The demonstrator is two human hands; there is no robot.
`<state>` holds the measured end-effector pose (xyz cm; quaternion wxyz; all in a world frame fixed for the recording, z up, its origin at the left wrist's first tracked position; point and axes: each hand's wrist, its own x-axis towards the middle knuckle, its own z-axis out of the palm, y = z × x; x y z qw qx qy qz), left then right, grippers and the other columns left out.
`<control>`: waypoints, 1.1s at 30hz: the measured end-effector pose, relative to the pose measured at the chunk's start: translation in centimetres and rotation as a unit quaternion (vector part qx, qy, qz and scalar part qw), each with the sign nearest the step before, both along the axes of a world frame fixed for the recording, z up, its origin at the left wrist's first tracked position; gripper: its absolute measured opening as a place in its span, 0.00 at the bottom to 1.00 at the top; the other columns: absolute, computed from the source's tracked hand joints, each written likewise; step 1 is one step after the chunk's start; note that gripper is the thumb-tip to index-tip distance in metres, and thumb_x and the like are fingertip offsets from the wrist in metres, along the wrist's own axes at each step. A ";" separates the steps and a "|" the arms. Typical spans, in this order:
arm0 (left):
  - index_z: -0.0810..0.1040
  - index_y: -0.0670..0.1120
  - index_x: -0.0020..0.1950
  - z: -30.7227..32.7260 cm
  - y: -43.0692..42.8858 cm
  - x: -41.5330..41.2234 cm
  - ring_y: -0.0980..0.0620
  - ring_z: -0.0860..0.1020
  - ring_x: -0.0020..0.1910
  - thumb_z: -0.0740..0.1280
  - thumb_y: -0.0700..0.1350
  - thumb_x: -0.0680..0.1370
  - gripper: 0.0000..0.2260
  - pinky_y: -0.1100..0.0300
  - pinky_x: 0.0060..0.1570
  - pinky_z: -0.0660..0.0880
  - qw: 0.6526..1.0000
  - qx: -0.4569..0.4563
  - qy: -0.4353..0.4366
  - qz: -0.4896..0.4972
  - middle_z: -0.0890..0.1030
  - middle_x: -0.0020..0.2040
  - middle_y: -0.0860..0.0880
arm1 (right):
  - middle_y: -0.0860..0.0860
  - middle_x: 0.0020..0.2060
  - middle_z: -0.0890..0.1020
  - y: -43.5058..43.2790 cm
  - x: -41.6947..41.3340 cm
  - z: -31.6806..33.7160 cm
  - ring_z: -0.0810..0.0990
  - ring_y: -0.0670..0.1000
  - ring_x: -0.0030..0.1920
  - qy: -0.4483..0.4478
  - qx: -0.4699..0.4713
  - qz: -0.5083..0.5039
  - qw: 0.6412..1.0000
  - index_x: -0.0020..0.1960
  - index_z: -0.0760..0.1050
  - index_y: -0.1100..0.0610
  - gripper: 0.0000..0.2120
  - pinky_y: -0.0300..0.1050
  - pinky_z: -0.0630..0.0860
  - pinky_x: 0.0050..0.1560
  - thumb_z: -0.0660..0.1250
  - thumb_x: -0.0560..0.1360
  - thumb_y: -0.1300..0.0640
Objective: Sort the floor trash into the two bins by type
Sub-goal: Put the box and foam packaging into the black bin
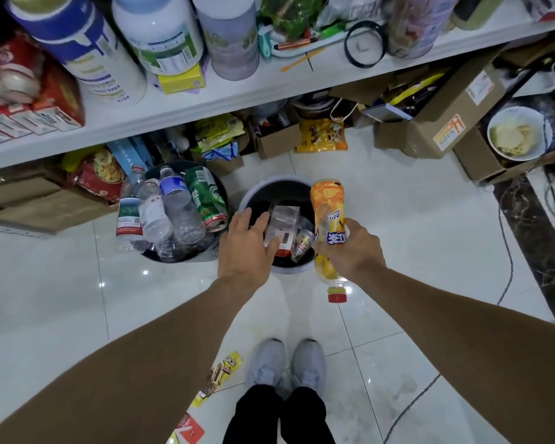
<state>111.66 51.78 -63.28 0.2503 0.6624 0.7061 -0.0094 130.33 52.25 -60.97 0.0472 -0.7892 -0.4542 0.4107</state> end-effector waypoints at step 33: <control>0.48 0.52 0.79 3.2 -3.6 -3.5 0.46 0.45 0.78 0.47 0.60 0.82 0.27 0.47 0.76 0.48 0.978 0.013 0.129 -0.165 0.47 0.80 0.46 | 0.55 0.73 0.66 -4.6 -4.4 0.7 0.65 0.56 0.71 -0.152 0.068 0.249 0.954 0.77 0.57 0.55 0.30 0.49 0.66 0.66 0.61 0.79 0.45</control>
